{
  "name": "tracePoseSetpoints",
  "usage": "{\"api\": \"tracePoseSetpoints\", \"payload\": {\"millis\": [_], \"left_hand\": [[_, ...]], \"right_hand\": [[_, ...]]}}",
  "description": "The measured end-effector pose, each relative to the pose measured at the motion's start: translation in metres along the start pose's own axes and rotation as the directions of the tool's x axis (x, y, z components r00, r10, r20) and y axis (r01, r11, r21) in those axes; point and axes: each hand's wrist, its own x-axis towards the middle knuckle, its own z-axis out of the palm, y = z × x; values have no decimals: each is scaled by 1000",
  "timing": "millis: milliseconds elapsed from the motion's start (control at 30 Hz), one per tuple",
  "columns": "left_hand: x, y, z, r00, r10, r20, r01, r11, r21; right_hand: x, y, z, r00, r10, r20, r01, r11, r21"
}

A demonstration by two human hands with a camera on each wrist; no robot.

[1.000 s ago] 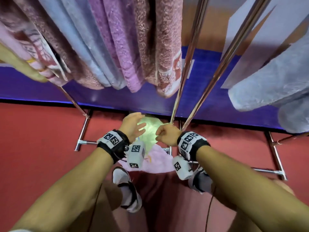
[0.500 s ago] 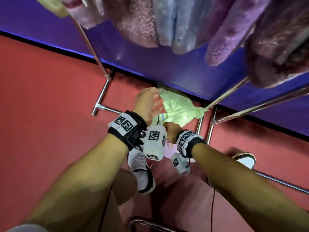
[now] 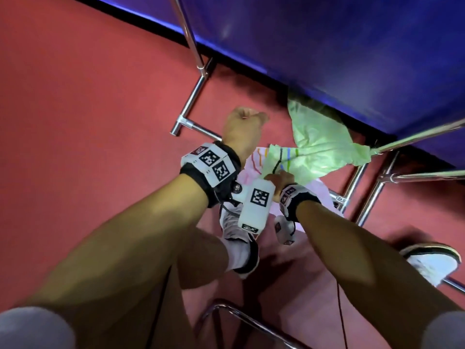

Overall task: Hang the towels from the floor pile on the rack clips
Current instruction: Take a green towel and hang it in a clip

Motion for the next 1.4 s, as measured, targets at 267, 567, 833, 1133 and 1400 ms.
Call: {"api": "tracePoseSetpoints", "payload": {"millis": [267,567,833,1133,1400], "left_hand": [[10,-12,3,998,69,-3,-68,992,109],[-7,0,14,989,110,103,-120,988,100],[-75,16,18,873,249,420,-305,950,71],[-145,14,35,585,393,710,-648,752,119],[-206,27,48,445,440,780,-714,701,12]], "right_hand": [[7,16,20,1000,21,8,-21,999,26],[-49,13,-37,908,181,-378,154,694,703],[-160,31,-114,730,-31,-683,631,414,656],[-297,62,-155,639,33,-769,722,320,614],[-360,85,-126,644,31,-764,272,925,267]]}}
